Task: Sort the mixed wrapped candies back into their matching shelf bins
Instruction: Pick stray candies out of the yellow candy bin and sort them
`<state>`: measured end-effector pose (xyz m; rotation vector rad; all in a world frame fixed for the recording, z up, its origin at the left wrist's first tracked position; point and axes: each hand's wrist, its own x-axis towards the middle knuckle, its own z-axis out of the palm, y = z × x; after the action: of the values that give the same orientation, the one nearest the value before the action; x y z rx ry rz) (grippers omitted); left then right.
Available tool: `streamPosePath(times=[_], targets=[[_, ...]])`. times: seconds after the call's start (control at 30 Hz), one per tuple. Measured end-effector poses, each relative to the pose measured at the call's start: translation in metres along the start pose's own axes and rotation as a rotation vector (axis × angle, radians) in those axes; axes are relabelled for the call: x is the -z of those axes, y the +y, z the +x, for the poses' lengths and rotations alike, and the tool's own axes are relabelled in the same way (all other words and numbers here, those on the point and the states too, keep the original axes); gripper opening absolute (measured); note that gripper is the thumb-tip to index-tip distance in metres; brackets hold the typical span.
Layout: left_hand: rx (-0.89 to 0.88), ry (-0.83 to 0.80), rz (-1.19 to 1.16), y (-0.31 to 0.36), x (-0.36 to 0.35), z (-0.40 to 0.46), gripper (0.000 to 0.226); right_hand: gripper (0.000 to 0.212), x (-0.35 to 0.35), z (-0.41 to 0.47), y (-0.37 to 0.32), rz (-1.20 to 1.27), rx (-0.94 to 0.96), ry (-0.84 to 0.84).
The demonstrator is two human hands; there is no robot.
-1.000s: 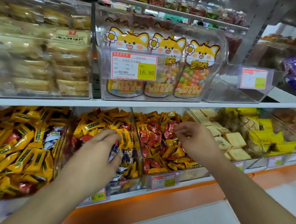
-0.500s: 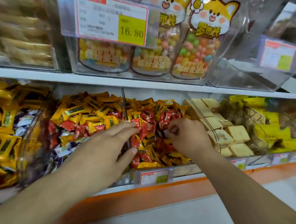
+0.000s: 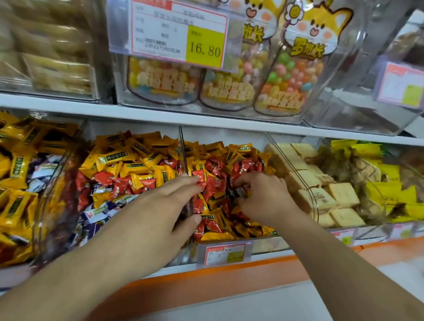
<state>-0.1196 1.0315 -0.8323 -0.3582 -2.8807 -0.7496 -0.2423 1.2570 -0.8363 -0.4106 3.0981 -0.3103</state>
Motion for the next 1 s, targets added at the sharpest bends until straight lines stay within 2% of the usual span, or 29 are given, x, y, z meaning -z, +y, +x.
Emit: streamPosePath(times=[0.2, 0.33, 0.53, 0.63, 0.7, 0.83, 0.9, 1.0], targets=[[0.000, 0.004, 0.009, 0.002, 0.001, 0.002, 0.059, 0.030, -0.008, 0.007, 0.001, 0.044, 0.000, 0.042], [0.007, 0.005, 0.017, 0.003, 0.002, 0.002, 0.057, 0.014, -0.014, 0.008, 0.003, 0.117, 0.014, 0.119], [0.003, 0.014, 0.043, 0.006, 0.003, 0.001, 0.058, 0.014, -0.008, 0.003, 0.009, 0.239, 0.028, 0.150], [0.007, 0.021, 0.017, 0.007, 0.003, 0.001, 0.055, 0.006, 0.009, -0.005, 0.009, 0.354, -0.010, 0.204], [0.024, 0.049, -0.017, 0.008, 0.004, 0.001, 0.050, 0.009, 0.024, -0.012, 0.006, 0.460, -0.019, 0.226], [0.091, 0.157, -0.158, 0.015, 0.016, -0.001, 0.042, 0.017, 0.042, -0.035, -0.024, 0.752, 0.106, 0.114], [0.144, 0.172, -0.306, 0.019, 0.023, -0.001, 0.039, 0.019, 0.044, -0.046, -0.044, 0.838, 0.188, 0.055], [0.220, 0.206, -0.425, 0.020, 0.032, -0.007, 0.022, 0.022, 0.045, -0.055, -0.063, 0.964, 0.245, -0.032]])
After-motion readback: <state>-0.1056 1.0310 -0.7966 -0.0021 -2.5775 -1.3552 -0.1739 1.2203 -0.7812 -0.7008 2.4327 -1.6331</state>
